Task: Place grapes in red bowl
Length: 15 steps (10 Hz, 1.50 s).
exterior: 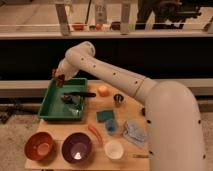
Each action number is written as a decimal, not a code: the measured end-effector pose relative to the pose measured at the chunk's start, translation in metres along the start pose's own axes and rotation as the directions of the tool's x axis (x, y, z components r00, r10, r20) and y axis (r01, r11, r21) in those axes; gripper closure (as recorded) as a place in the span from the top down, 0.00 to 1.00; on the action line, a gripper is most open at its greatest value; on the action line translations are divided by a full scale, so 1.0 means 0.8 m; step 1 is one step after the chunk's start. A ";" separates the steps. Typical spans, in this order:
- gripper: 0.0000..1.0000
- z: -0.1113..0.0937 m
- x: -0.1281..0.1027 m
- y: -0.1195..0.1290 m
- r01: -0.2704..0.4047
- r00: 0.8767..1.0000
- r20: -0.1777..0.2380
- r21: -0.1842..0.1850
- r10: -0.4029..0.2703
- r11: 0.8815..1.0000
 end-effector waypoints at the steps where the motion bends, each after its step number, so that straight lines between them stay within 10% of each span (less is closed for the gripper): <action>1: 0.00 0.000 -0.020 0.003 0.025 1.000 0.018 0.011 -0.025 1.000; 5: 0.00 0.006 -0.077 0.022 0.080 0.991 0.099 0.057 -0.085 0.995; 8: 0.00 0.012 -0.146 0.007 0.176 0.960 0.203 0.098 -0.193 0.979; 12: 0.00 0.012 -0.226 0.004 0.278 0.893 0.319 0.167 -0.318 0.946; 15: 0.00 0.021 -0.266 0.011 0.394 0.791 0.386 0.271 -0.474 0.878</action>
